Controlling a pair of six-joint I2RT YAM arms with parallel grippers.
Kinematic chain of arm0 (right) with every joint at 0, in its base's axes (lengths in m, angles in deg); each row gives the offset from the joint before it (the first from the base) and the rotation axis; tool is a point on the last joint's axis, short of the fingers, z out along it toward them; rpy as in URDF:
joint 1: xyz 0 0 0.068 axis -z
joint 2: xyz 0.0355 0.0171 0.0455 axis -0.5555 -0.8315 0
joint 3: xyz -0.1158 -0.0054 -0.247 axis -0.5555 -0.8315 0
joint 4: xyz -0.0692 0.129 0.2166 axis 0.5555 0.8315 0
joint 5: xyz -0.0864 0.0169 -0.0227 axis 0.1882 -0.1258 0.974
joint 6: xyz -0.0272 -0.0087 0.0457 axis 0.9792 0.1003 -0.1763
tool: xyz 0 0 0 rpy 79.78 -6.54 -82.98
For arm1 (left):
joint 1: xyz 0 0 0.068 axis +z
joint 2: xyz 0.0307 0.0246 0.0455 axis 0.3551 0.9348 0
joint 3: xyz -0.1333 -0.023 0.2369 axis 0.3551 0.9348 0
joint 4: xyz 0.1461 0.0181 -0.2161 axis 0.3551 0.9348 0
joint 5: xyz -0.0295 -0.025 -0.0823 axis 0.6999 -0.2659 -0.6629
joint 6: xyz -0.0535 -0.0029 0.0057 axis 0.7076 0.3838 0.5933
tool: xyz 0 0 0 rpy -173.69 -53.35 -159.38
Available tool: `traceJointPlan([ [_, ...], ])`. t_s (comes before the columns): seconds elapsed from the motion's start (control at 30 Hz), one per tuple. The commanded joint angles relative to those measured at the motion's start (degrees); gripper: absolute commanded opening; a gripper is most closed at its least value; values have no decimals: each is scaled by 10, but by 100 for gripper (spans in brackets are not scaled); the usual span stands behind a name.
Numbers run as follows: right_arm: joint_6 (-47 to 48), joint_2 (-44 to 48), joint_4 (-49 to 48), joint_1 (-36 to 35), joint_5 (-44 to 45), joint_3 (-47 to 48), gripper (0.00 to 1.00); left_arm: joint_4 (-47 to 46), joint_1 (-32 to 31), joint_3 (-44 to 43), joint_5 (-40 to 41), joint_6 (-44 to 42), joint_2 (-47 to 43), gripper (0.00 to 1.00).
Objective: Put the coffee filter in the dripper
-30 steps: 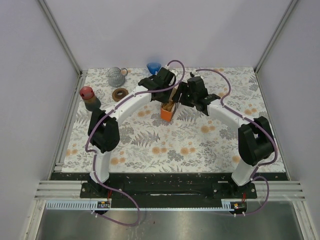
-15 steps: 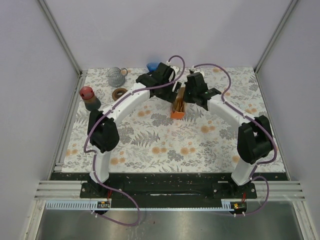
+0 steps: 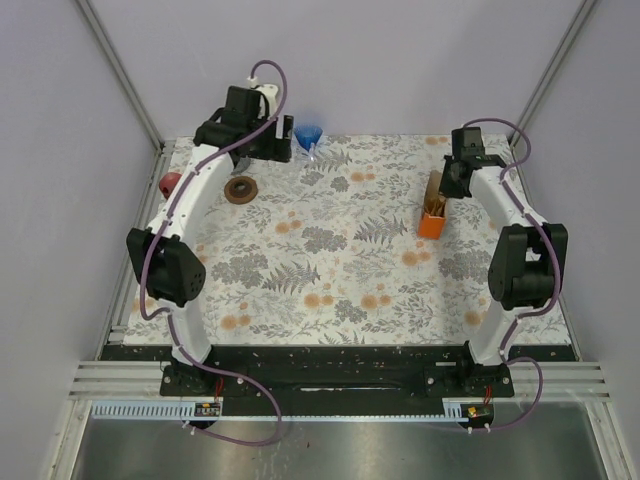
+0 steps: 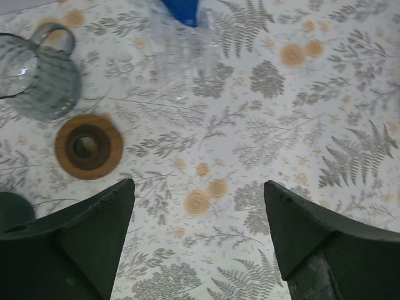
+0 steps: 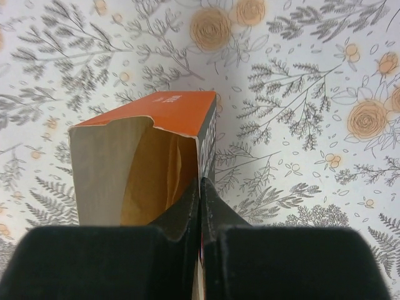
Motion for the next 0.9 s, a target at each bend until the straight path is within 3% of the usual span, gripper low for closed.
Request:
traceJointPlan([
  [0.0, 19, -32, 30, 5, -27, 27, 0, -21, 45, -13, 6, -16, -7, 88],
  [0.1, 21, -50, 41, 5, -30, 39, 5, -28, 75, -14, 13, -17, 5, 88],
  [0.27, 24, -53, 58, 5, -46, 59, 33, -43, 108, -24, 23, -14, 43, 88],
  [0.47, 37, -27, 86, 4, -44, 95, 53, -51, 134, -120, 53, -3, 134, 88],
  [0.63, 45, 4, 101, 5, -47, 120, 63, -114, 143, -158, 126, 68, 188, 84],
  [0.87, 55, 48, 104, 5, -47, 105, 66, -187, 162, -183, 218, 169, 228, 80],
])
